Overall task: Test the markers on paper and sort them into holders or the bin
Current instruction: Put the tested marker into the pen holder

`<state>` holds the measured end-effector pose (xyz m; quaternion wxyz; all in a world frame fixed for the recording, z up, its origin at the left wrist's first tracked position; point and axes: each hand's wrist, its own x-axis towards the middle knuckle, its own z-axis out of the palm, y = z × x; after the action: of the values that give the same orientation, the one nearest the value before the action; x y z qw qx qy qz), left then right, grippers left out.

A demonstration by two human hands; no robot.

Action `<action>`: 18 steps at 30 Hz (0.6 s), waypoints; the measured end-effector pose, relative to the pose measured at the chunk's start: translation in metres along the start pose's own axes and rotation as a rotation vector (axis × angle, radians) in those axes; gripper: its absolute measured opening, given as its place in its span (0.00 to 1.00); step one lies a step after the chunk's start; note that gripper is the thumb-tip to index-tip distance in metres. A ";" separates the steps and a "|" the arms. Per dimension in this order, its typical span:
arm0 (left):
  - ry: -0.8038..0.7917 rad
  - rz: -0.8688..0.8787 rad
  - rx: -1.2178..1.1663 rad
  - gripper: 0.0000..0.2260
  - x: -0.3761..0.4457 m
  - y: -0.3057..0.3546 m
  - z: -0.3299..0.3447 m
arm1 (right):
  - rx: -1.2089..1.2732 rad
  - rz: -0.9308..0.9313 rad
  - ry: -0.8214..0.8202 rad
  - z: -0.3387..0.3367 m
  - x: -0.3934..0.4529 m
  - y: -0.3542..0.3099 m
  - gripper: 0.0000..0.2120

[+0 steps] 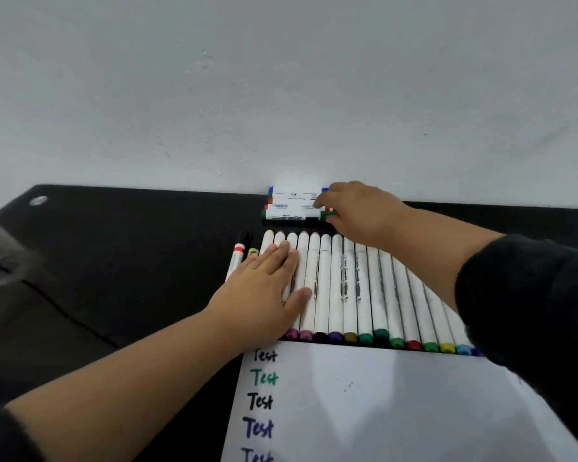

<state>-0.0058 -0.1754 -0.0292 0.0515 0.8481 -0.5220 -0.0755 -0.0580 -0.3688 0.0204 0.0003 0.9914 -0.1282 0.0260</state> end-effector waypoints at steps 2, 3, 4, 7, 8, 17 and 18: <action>0.005 0.009 -0.003 0.28 -0.001 -0.001 0.000 | 0.044 -0.015 -0.013 0.003 0.012 -0.002 0.18; 0.004 0.013 -0.005 0.28 -0.001 -0.001 0.000 | 0.054 -0.025 -0.024 0.005 0.018 -0.003 0.18; 0.003 0.015 -0.007 0.28 -0.001 -0.002 0.000 | 0.057 -0.030 -0.035 0.006 0.024 -0.004 0.18; 0.012 0.020 -0.012 0.29 -0.001 -0.003 0.001 | 0.067 -0.014 -0.063 0.013 0.036 -0.006 0.18; 0.014 0.021 -0.013 0.29 -0.001 -0.004 0.001 | 0.071 -0.008 -0.069 0.015 0.038 -0.006 0.17; 0.033 0.020 -0.013 0.29 -0.001 -0.005 0.005 | 0.091 0.036 -0.053 0.017 0.040 -0.010 0.11; 0.031 0.017 -0.012 0.29 -0.001 -0.005 0.005 | 0.088 0.040 -0.051 0.017 0.039 -0.010 0.12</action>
<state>-0.0030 -0.1723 -0.0344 0.0653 0.8444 -0.5277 -0.0649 -0.0169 -0.3689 0.0056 -0.0471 0.9880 -0.1467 0.0062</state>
